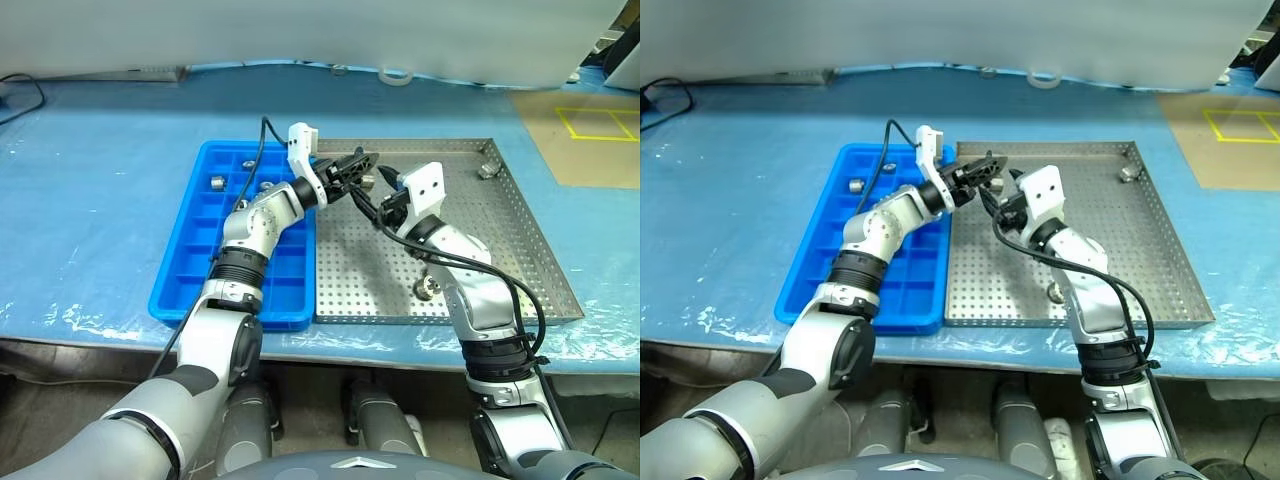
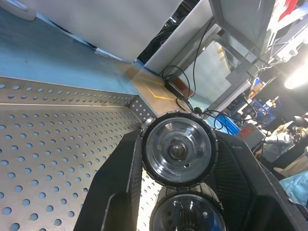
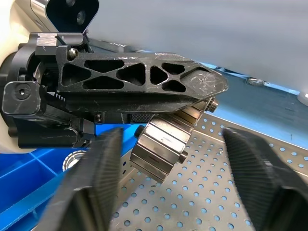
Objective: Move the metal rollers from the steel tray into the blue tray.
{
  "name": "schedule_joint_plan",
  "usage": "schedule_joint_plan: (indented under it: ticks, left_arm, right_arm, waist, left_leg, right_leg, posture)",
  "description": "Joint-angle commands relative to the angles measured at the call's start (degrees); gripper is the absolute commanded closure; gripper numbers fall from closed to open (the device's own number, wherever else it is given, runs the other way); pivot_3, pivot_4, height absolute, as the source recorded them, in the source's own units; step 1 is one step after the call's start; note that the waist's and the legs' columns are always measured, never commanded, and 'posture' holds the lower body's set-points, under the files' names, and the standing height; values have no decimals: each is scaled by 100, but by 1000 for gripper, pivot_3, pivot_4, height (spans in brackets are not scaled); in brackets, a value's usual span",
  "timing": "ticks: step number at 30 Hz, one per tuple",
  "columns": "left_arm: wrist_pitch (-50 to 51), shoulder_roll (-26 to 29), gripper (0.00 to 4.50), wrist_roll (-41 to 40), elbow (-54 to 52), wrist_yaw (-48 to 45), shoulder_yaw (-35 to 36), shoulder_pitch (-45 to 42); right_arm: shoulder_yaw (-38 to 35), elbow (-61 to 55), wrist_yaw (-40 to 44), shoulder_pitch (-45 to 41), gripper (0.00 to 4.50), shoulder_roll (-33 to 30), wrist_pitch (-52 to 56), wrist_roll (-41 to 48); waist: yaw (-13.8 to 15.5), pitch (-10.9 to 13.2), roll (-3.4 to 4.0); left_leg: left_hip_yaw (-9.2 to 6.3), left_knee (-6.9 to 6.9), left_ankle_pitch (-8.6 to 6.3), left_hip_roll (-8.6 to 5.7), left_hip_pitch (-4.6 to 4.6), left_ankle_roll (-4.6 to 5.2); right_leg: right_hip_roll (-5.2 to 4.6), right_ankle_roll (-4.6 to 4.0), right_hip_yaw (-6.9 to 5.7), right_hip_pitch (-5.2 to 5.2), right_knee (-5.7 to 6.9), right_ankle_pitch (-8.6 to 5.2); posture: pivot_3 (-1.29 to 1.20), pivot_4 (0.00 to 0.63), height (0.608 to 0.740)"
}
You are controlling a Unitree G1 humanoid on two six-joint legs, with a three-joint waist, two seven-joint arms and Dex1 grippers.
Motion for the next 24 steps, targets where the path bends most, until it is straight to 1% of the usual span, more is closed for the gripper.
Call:
schedule_joint_plan:
  ticks: [1, 4, 14, 17, 24]
  left_arm:
    - [-23, -36, 2744, -82, -256, -15, -41, -43]
    - [-22, -48, 2744, -87, -263, -6, -44, -37]
    - [-42, -58, 2744, -85, -237, -3, -47, -58]
    - [-47, -59, 2744, -80, -247, 2, -49, -54]
    - [-79, -64, 2744, -96, -281, 12, -76, -71]
  right_arm:
    - [-21, -143, 23, -56, 2328, -40, -150, 13]
    - [-7, -144, -3, -42, 3296, -41, -143, -8]
    - [-18, -41, -70, -26, 3337, -166, -211, -168]
    - [83, 15, -86, 13, 3337, -404, -362, -478]
    - [479, 124, -277, -65, 3337, -1279, -1131, -1736]
  waist:
    - [-2, 0, 0]
    - [-2, 0, 0]
    - [-1, 0, 0]
    - [1, 0, 0]
    - [-3, 1, -1]
  left_leg:
    - [0, 0, 0, 0, 0, 0]
    - [0, 0, 0, 0, 0, 0]
    - [0, 0, 0, 0, 0, 0]
    - [0, 0, 0, 0, 0, 0]
    - [0, 1, 0, 0, 0, 0]
  right_leg:
    - [0, 0, 0, 0, 0, 0]
    - [0, 0, 0, 0, 0, 0]
    - [0, 0, 0, 0, 0, 0]
    - [0, 0, 0, 0, 0, 0]
    - [0, 0, 0, 0, 0, 0]
  posture:
    - [-311, 150, 740]
    - [-312, 150, 740]
    - [-311, 150, 740]
    - [-310, 150, 740]
    - [-310, 150, 740]
